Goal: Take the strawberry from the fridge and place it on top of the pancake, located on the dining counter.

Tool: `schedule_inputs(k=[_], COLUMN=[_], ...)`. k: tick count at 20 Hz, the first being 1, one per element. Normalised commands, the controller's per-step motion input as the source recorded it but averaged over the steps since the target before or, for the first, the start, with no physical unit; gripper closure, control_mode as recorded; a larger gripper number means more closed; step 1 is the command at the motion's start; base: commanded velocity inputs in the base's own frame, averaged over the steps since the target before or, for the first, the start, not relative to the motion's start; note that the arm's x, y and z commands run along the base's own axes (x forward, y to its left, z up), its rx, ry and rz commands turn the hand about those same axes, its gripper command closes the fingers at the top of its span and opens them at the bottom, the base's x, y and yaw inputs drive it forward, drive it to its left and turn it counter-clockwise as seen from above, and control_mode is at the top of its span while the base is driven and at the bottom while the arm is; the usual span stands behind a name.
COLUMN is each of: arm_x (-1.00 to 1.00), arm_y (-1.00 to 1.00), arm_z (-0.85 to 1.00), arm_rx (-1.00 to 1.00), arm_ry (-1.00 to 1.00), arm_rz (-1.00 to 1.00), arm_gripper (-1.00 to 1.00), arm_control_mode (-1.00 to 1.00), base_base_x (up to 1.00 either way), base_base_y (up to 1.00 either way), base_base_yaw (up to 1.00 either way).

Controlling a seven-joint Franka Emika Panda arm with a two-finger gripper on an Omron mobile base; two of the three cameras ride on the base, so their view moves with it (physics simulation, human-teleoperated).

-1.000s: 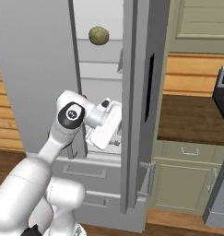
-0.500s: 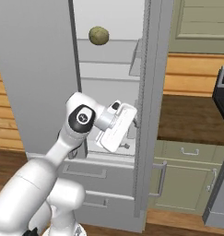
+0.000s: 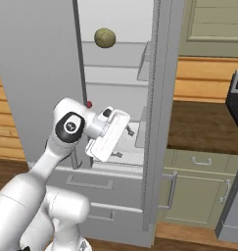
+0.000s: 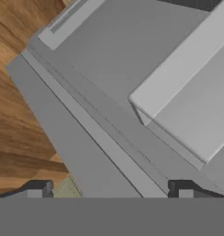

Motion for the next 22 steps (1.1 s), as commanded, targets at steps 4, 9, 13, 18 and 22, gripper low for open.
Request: schedule_inputs(k=[4, 9, 13, 18, 22], arm_x=[0.21, 0.54, 0.65, 0.66, 0.34], arm_y=[0.99, 0.76, 0.44, 0.48, 0.69], arm_z=[0.0, -0.27, -0.59, -0.7, -0.21], arm_rx=[0.12, 0.39, 0.63, 0.65, 0.39], arm_ry=[-0.22, -0.36, -0.43, -0.4, -0.49], arm_rz=[-0.1, -0.42, -0.41, -0.39, -0.37], arm_gripper=[-1.0, -1.0, -1.0, -1.0, -1.0], arm_control_mode=[-1.0, -1.0, -1.0, -1.0, -1.0], base_base_x=[0.0, 0.0, 0.0, 0.0, 0.0], base_base_y=[0.0, 0.0, 0.0, 0.0, 0.0], base_base_yaw=[0.0, 0.0, 0.0, 0.0, 0.0])
